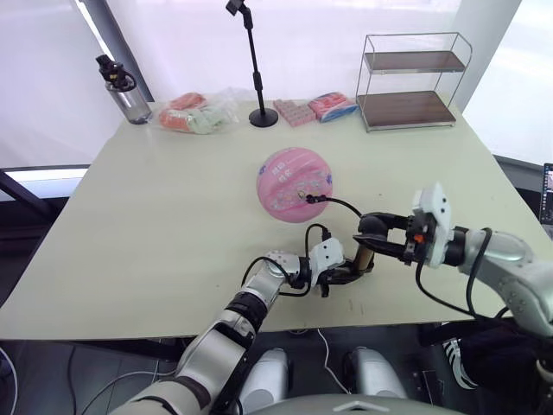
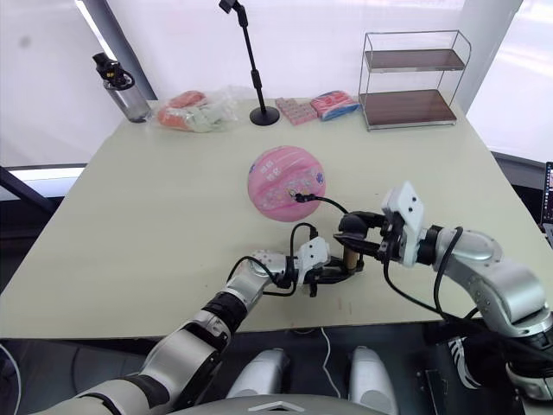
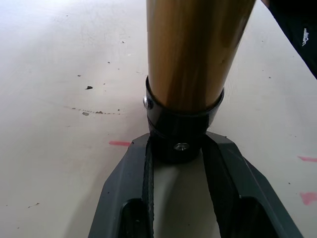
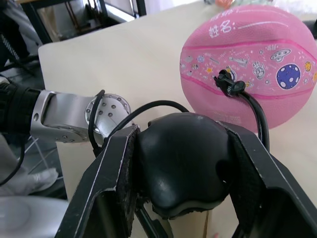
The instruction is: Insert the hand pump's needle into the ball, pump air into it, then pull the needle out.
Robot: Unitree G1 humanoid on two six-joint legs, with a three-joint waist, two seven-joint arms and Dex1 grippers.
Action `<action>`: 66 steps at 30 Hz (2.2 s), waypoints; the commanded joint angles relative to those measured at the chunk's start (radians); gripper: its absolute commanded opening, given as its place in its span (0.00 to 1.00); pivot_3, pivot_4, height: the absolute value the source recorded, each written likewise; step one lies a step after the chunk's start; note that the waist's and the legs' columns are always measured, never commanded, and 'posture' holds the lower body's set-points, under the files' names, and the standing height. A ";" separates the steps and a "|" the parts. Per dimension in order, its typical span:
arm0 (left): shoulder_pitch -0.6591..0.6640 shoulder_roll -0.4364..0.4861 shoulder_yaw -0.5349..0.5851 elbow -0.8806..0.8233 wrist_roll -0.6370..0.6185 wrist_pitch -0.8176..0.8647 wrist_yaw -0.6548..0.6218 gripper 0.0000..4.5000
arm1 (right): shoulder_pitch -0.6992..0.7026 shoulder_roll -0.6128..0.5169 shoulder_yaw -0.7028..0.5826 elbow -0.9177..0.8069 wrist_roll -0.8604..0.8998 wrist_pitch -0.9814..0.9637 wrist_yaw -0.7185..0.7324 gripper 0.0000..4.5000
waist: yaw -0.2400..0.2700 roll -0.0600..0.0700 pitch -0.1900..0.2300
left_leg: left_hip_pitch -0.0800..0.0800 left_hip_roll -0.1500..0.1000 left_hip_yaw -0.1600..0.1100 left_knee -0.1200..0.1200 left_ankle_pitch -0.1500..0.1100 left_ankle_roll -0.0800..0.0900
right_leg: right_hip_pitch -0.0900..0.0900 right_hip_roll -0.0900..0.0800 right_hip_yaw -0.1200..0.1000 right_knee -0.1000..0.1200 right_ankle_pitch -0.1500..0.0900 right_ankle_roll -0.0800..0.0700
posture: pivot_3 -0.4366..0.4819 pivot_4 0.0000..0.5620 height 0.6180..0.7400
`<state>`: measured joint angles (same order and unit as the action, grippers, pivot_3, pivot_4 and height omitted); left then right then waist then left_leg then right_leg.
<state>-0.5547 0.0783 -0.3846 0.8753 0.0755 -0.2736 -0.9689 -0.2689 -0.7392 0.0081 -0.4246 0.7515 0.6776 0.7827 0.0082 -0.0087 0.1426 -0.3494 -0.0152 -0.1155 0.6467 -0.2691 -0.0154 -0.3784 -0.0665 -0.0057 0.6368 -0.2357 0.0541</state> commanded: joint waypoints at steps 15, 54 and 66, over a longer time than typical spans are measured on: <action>0.043 0.012 -0.047 0.127 0.075 0.079 -0.012 0.24 | -0.369 -0.202 -0.352 0.026 0.437 0.268 -0.068 0.42 | 0.007 0.000 0.004 | -0.014 -0.002 -0.008 0.001 0.000 0.000 | -0.006 -0.002 -0.007 -0.008 0.004 0.006 | 0.48 0.27 0.93; 0.052 0.018 -0.041 0.127 0.070 0.073 -0.007 0.24 | 0.081 -0.021 0.042 0.113 -0.144 -0.143 0.069 0.42 | 0.003 -0.003 -0.006 | -0.010 -0.004 -0.008 0.001 -0.002 0.003 | -0.002 -0.004 -0.008 -0.010 0.004 0.007 | 0.48 0.27 0.93; 0.056 0.021 -0.043 0.125 0.068 0.071 -0.010 0.24 | -0.158 -0.127 -0.215 0.018 0.169 0.069 0.077 0.42 | 0.006 -0.001 0.005 | -0.013 -0.005 -0.009 0.001 -0.002 0.003 | -0.004 -0.005 -0.008 -0.011 0.004 0.007 | 0.48 0.27 0.93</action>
<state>-0.5671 0.0635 -0.3887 0.8804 0.0734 -0.2736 -0.9823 -0.3780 -0.8438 -0.0982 -0.3644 0.8870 0.7560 0.8777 0.0142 -0.0099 0.1473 -0.3625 -0.0204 -0.1247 0.6473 -0.2707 -0.0126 -0.3824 -0.0711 -0.0139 0.6260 -0.2317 0.0611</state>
